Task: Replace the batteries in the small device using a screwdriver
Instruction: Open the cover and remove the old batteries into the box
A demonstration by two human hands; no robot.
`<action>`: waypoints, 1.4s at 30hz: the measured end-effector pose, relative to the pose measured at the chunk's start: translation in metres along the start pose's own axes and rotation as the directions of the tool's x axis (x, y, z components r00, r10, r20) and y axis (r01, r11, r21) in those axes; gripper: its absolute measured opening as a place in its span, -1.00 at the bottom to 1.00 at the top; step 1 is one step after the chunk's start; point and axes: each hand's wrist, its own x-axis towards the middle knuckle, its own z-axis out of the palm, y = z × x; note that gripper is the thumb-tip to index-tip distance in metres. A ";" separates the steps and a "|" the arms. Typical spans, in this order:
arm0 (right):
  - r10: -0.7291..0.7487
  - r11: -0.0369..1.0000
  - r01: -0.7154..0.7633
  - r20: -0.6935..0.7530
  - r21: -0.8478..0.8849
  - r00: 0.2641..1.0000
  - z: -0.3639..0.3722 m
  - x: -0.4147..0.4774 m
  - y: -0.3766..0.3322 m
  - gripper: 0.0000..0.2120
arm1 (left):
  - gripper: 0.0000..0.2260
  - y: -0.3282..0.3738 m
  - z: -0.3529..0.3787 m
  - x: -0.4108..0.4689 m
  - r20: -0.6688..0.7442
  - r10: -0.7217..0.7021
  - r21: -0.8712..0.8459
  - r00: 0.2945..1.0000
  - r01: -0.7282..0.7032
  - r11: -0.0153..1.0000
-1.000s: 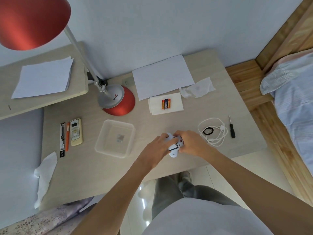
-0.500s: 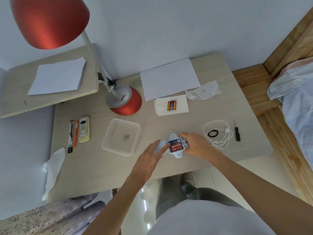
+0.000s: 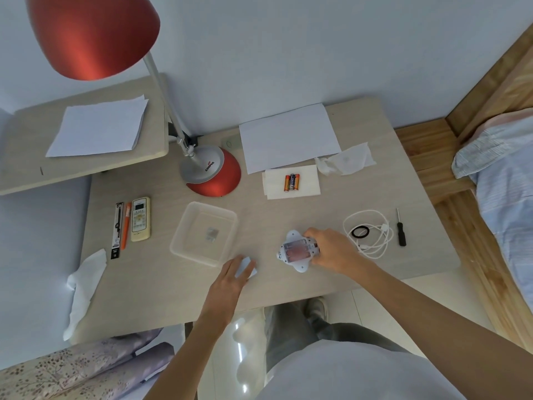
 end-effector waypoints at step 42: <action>-0.096 0.995 0.096 -0.034 -0.008 0.995 0.003 0.002 0.005 -0.55 | -0.29 0.064 -0.060 0.121 0.168 0.432 0.065 0.886 -0.447 0.892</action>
